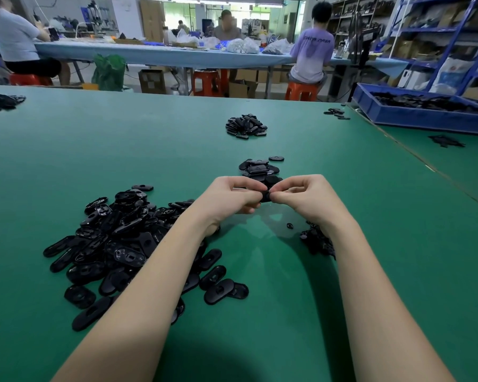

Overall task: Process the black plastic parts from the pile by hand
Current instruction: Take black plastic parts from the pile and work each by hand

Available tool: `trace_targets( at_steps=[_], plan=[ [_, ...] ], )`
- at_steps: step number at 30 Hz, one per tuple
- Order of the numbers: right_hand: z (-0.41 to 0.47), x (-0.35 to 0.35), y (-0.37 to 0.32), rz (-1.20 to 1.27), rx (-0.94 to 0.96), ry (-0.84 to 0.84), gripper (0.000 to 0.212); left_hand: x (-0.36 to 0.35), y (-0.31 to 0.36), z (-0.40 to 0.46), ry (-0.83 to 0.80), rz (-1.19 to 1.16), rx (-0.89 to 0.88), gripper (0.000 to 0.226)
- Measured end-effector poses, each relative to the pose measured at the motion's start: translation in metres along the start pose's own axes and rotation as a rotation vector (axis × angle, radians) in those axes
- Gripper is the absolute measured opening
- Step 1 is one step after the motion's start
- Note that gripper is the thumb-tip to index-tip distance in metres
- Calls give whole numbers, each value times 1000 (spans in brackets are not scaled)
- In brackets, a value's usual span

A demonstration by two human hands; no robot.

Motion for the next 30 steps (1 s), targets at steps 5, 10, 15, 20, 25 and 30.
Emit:
trace_targets(
  at_steps=[5,10,15,20,25,30],
  plan=[
    [0,1,1,-1,-7,11,7,-1,0,0,-15,-16,1,18],
    [-1,2,3,55,-35,-18,17,0,1,-1,-37,-69,25,19],
    [-4,-1,5,140,-61,-89,22,0,2,-1,-62,-116,-2,16],
    [-2,-5,3,157,-18,-119,18,-1,1,-2,-22,-41,-33,19],
    [3,-7,3,93,26,-117,12,-1,1,-2,14,11,-35,17],
    [8,-8,6,70,44,-77,9,-2,1,-2,37,43,-37,14]
  ],
)
Point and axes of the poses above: each hand's wrist, its own z-axis towards the middle knuckle, its own x-axis out of the back of the hand, y = z × x, the point moved 3 cm from there along z, towards the middle knuckle, and after that the axes turned 12 degrees about -y, right-handed, at the moved point
